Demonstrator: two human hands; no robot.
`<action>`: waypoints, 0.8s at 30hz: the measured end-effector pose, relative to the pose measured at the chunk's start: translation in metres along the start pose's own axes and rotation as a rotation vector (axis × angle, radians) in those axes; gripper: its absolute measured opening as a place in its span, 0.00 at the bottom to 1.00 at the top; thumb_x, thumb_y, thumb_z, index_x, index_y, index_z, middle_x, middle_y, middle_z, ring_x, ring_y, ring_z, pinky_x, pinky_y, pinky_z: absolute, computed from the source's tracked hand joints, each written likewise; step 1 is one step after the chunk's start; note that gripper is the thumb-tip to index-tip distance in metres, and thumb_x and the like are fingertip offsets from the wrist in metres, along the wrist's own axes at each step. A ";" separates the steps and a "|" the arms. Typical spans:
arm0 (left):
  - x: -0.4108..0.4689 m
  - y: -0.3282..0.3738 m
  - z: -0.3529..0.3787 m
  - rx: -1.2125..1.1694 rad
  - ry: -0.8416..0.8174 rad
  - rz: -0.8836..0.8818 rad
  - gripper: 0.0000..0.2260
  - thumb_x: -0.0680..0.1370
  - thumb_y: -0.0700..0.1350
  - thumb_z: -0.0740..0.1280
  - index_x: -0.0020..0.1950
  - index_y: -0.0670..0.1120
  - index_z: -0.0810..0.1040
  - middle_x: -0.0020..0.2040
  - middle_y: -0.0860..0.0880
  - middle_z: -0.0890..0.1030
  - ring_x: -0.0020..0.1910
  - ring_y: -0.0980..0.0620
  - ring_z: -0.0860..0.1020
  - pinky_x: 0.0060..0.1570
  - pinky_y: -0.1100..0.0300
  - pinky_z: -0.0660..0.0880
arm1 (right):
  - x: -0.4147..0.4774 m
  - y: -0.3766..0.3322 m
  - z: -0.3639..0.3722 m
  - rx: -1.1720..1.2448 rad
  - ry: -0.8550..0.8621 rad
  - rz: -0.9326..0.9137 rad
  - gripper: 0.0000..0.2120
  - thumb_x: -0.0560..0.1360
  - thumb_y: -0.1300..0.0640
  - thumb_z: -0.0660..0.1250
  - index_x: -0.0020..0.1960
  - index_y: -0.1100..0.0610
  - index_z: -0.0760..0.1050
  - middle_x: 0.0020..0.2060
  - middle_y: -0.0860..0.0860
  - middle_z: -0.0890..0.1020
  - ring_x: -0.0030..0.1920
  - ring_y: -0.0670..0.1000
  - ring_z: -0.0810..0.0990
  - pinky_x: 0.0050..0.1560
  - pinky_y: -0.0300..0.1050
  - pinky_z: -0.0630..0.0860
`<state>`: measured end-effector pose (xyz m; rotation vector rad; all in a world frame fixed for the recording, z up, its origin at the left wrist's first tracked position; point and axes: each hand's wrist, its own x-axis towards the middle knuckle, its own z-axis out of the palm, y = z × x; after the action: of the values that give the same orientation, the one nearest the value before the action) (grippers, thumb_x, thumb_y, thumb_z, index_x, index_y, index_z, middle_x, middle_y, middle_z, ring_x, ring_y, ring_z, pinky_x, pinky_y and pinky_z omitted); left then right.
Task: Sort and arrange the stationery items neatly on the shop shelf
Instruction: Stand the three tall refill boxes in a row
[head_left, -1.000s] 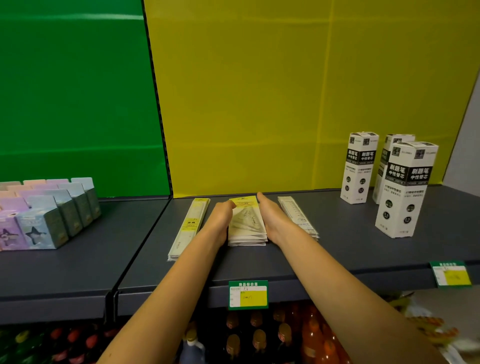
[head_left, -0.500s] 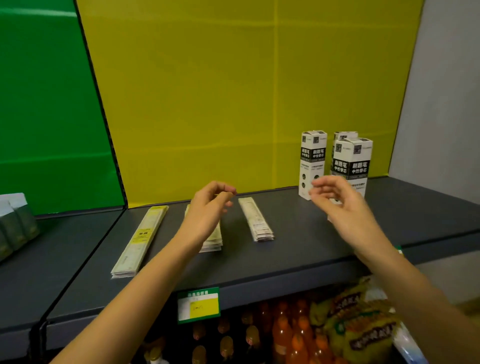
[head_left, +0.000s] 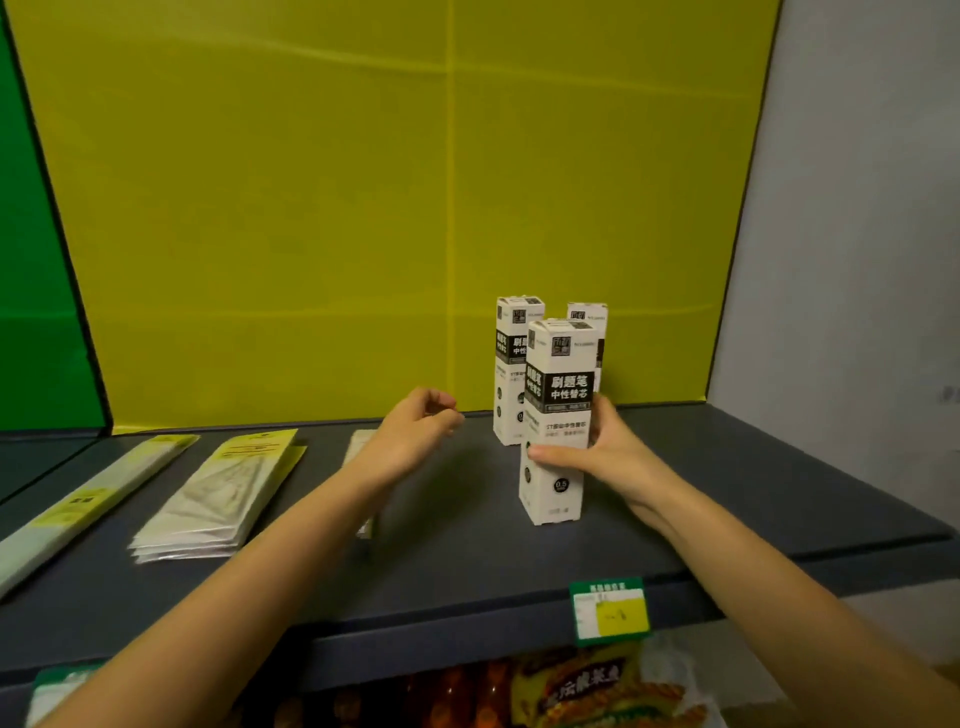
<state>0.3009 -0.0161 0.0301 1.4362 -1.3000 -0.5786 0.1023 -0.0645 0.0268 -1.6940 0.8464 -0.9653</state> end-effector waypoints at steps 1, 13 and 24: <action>0.006 0.000 0.007 0.004 0.027 -0.016 0.07 0.76 0.41 0.63 0.53 0.44 0.70 0.48 0.46 0.75 0.45 0.50 0.72 0.47 0.56 0.69 | 0.006 0.004 -0.001 -0.011 -0.035 0.000 0.34 0.65 0.62 0.76 0.67 0.52 0.64 0.58 0.48 0.78 0.56 0.46 0.77 0.51 0.38 0.74; 0.071 0.006 0.058 0.097 0.055 -0.157 0.36 0.71 0.43 0.71 0.73 0.43 0.54 0.73 0.43 0.63 0.71 0.44 0.64 0.66 0.50 0.66 | 0.036 0.026 -0.094 -0.012 0.036 -0.020 0.18 0.69 0.60 0.71 0.55 0.49 0.69 0.48 0.44 0.78 0.46 0.40 0.77 0.42 0.36 0.73; 0.115 -0.006 0.068 0.055 -0.120 -0.206 0.30 0.68 0.37 0.73 0.68 0.42 0.66 0.64 0.40 0.75 0.64 0.43 0.73 0.63 0.49 0.71 | 0.078 0.040 -0.132 0.046 -0.025 0.078 0.33 0.74 0.68 0.63 0.73 0.57 0.51 0.70 0.57 0.68 0.67 0.53 0.69 0.61 0.47 0.67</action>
<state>0.2774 -0.1471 0.0361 1.6135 -1.2777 -0.7805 0.0156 -0.1967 0.0332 -1.6189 0.8612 -0.9025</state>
